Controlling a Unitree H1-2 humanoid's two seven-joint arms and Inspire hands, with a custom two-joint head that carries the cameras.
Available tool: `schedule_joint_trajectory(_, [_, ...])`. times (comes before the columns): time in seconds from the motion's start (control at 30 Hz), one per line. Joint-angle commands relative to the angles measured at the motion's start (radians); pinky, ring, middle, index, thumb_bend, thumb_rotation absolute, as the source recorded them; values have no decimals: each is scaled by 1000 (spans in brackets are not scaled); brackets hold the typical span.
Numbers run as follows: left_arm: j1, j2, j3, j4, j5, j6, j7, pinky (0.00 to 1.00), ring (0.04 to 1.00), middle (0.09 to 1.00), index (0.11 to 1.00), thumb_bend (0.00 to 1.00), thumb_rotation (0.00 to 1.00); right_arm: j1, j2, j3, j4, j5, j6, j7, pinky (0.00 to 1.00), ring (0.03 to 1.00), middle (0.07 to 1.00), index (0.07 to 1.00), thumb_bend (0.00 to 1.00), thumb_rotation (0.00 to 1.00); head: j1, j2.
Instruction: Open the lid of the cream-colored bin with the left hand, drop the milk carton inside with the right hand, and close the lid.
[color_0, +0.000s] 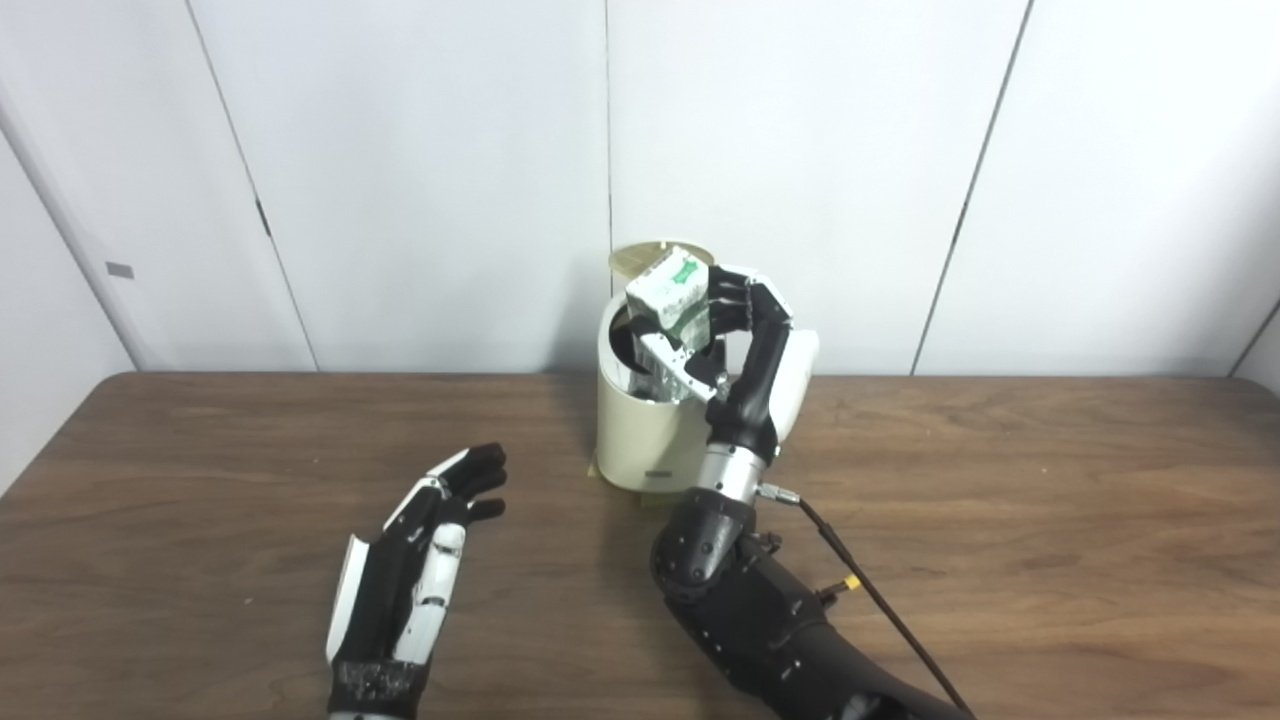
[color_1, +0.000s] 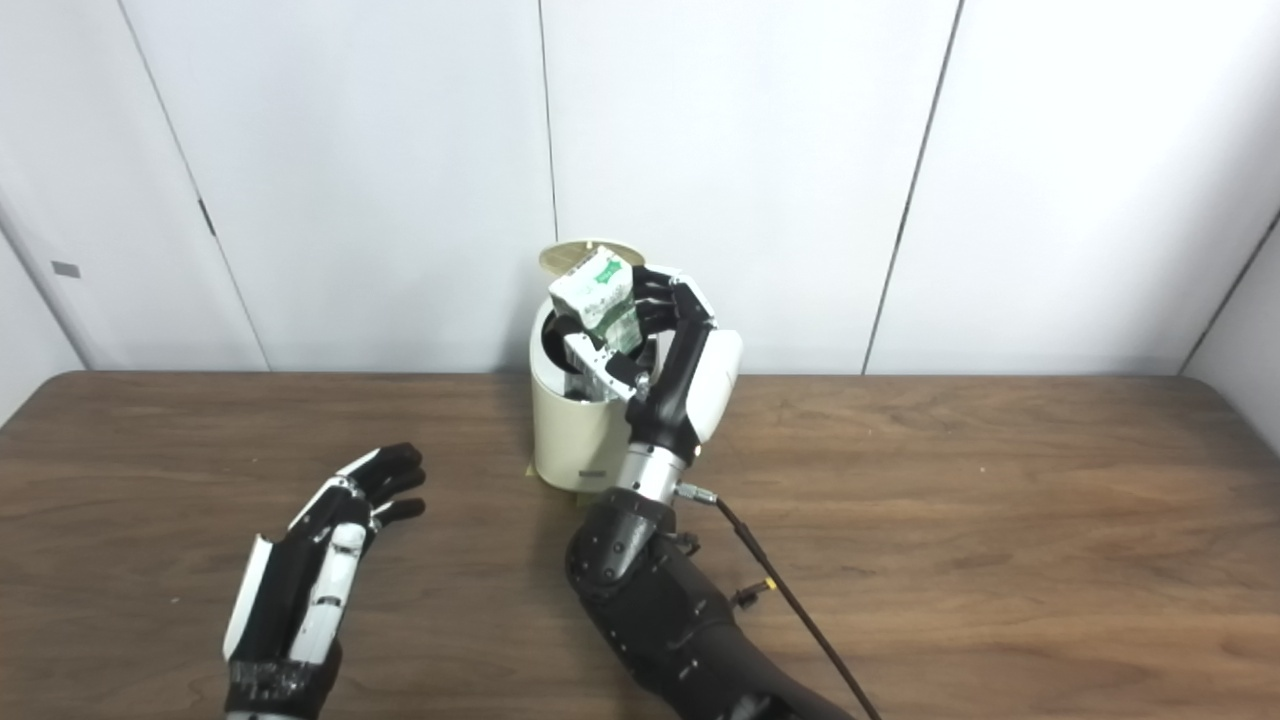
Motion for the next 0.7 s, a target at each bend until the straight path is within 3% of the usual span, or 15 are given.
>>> schedule_joint_trajectory(0.0, [199,-48,-13,-35,-9,-54,14,753,813,822,796,205,762,-80,14,9,-56,-22,-29,-27,378,432,490,518,507,0,3,0])
schedule_joint_trajectory(0.67, [206,-51,-16,-35,-9,-51,15,760,819,827,802,221,757,-96,12,10,-46,-34,-29,-43,371,431,488,519,507,0,9,-2])
